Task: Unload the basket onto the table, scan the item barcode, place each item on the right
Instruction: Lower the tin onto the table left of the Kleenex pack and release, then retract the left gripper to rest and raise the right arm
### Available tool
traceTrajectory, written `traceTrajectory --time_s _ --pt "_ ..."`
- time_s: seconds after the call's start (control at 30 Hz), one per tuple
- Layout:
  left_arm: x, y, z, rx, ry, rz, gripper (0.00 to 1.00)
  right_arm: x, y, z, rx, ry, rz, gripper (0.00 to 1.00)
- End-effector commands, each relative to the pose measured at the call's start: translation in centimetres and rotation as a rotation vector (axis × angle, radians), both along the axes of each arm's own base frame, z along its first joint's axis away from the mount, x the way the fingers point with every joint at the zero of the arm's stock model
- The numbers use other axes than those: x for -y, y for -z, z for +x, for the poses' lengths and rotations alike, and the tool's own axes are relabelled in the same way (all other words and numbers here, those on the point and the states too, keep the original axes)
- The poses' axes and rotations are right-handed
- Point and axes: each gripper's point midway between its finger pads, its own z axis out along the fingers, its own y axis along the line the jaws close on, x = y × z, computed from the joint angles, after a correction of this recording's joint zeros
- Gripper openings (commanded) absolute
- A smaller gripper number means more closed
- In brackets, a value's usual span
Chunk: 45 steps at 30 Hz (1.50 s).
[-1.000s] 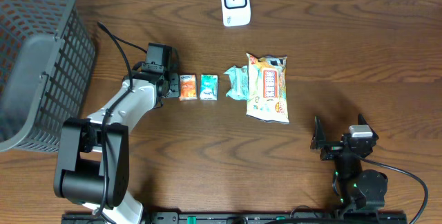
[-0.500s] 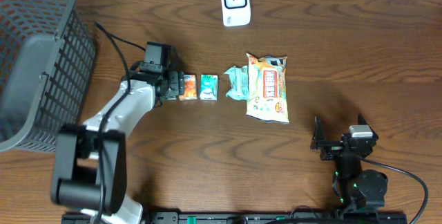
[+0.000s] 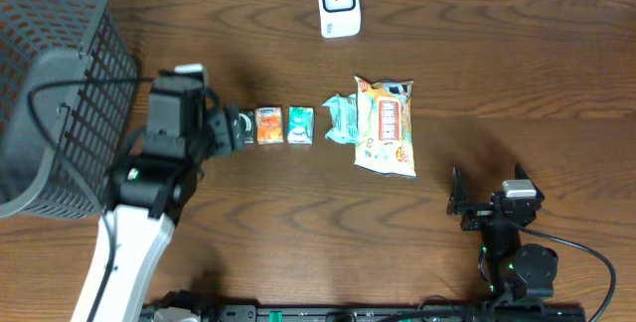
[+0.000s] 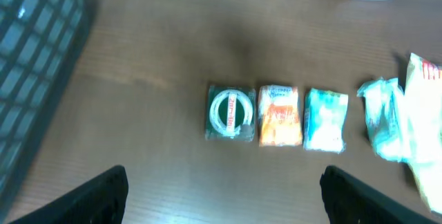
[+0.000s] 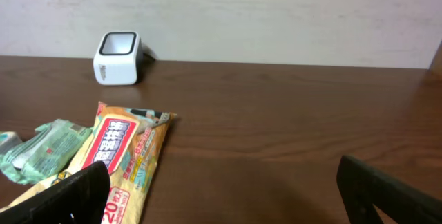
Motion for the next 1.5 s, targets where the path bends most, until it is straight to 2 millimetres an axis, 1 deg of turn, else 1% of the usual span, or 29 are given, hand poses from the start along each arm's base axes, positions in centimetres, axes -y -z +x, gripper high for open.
traceTrajectory --time_s 0.0,0.13,0.27,0.5,0.6,0.7,0.77,0.87,1.07,1.1,1.13,1.33,1.37,1.47 --pt "-0.7 -0.2 -2.5 -0.036 -0.048 -0.026 0.88 0.0 0.1 0.0 -0.002 0.001 0.002 0.99" --pt "-1.0 0.1 -4.7 -0.084 -0.092 -0.052 0.88 0.0 0.1 0.0 -0.002 0.001 0.002 0.99" --pt "-1.3 0.0 -6.0 -0.101 -0.107 -0.06 0.88 0.0 0.1 0.0 -0.002 0.001 0.002 0.99" --pt "-1.5 -1.4 -8.2 -0.017 -0.108 -0.089 0.88 0.0 0.1 0.0 -0.002 0.001 0.002 0.99" --pt "-1.8 -0.5 -9.8 0.003 -0.128 -0.113 0.88 0.0 0.1 0.0 -0.002 0.001 0.002 0.99" --pt "-2.1 1.3 -11.5 0.011 -0.181 -0.163 0.88 0.0 0.1 0.0 -0.002 0.001 0.002 0.99" --pt "-2.3 2.3 -12.3 0.016 -0.209 -0.191 0.89 0.0 0.1 0.0 -0.002 0.001 0.002 0.99" --pt "-2.4 2.9 -13.0 0.03 -0.228 -0.214 0.91 0.0 0.1 0.0 -0.002 0.001 0.002 0.99" --pt "-2.5 2.6 -13.2 0.05 -0.227 -0.219 0.92 0.0 0.1 0.0 -0.002 0.001 0.002 0.99" --pt "-2.5 2.6 -13.2 0.049 -0.227 -0.219 1.0 0.0 0.1 0.0 -0.002 0.001 0.002 0.99" --pt "-2.5 2.6 -13.2 0.049 -0.227 -0.219 0.98 0.0 0.1 0.0 -0.002 0.001 0.002 0.99" --pt "-2.5 2.6 -13.3 0.049 -0.227 -0.219 0.98 -0.1 0.1 0.0 0.001 0.0 0.005 0.99" --pt "-2.4 2.6 -13.3 0.049 -0.226 -0.219 0.98 -0.5 -0.2 0.0 0.008 -0.022 0.038 0.99" --pt "-2.5 2.6 -13.3 0.049 -0.227 -0.219 0.98 -4.0 -2.5 -0.6 0.06 -0.223 0.279 0.99"
